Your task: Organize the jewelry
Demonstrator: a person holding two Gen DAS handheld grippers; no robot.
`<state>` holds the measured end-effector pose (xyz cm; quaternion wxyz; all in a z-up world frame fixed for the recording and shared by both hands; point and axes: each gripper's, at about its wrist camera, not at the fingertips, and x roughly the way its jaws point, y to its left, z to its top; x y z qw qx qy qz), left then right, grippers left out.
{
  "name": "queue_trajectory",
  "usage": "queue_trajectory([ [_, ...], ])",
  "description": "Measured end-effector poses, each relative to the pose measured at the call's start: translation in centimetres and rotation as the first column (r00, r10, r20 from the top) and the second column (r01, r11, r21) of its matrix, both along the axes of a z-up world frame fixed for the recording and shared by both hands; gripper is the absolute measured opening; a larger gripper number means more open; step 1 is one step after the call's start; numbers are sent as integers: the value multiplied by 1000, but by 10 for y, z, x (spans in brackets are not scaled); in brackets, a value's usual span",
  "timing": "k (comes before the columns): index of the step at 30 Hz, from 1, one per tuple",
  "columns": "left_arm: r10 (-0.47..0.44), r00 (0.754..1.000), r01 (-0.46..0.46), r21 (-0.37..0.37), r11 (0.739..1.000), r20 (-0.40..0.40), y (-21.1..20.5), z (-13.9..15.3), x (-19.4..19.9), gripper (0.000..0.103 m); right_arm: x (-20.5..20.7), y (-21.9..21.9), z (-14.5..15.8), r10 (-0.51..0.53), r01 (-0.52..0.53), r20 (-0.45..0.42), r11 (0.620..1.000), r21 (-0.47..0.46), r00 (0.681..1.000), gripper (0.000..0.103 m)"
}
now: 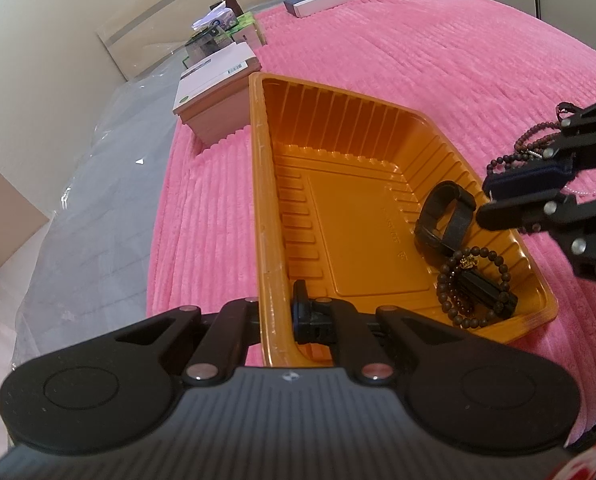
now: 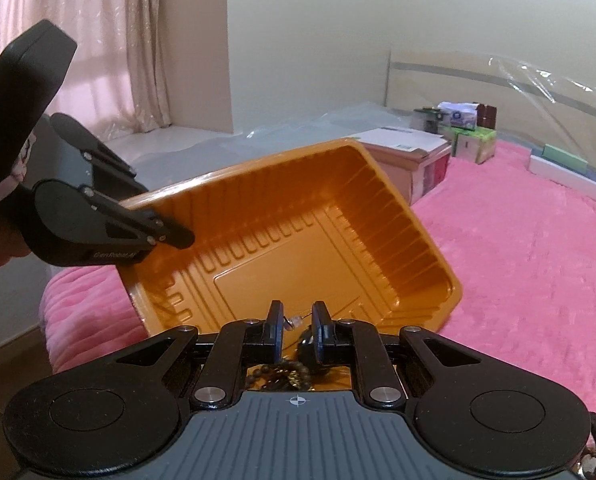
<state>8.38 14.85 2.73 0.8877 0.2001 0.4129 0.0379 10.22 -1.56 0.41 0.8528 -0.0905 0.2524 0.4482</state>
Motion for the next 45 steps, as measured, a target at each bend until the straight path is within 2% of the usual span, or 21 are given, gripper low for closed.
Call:
queue_trajectory([
  [2, 1, 1000, -1, 0, 1000, -1, 0, 0, 0, 3, -1, 0, -2, 37, -37, -18, 999, 14, 999, 15],
  [3, 1, 1000, -1, 0, 1000, 0, 0, 0, 0, 3, -1, 0, -3, 52, -51, -23, 999, 12, 998, 21],
  [4, 1, 1000, -1, 0, 1000, 0, 0, 0, 0, 3, -3, -2, -3, 50, -49, -14, 999, 11, 999, 37],
  [6, 1, 1000, -1, 0, 1000, 0, 0, 0, 0, 3, -4, -10, -2, 24, -24, 3, 999, 25, 1000, 50],
  [11, 3, 1000, -3, -1, 1000, 2, 0, 0, 0, 3, 0, -51, -7, -107, 109, -51, 993, 45, 993, 50],
  [14, 3, 1000, -3, -1, 1000, 3, 0, 0, -1, 3, -2, -85, -19, -200, 202, -83, 979, 19, 976, 50],
  [17, 4, 1000, -4, -1, 1000, 3, 1, 0, -1, 3, -5, -121, -32, -307, 307, -113, 951, -18, 945, 50],
  [21, 5, 1000, -5, 1, 1000, 1, 1, 1, 0, 3, -2, -170, -47, -447, 446, -162, 894, -43, 880, 50],
  [24, 7, 1000, -7, 2, 1000, 0, 0, 1, 0, 3, 4, -200, -53, -517, 518, -193, 854, -52, 834, 50],
  [28, 10, 1000, -10, 4, 1000, 0, -1, 2, 0, 3, 10, -222, -50, -569, 569, -174, 820, -56, 804, 50],
  [33, 10, 1000, -10, 5, 1000, -4, -1, 2, 1, 3, 29, -229, -50, -560, 551, -119, 828, -99, 820, 50],
  [39, 14, 1000, -14, 5, 1000, -9, -1, 2, 2, 3, 63, -220, -58, -476, 463, -34, 868, -179, 879, 50],
  [45, 12, 1000, -12, 12, 1000, -13, -2, 3, 2, 3, 86, -209, -65, -410, 399, 6, 885, -240, 912, 37],
])
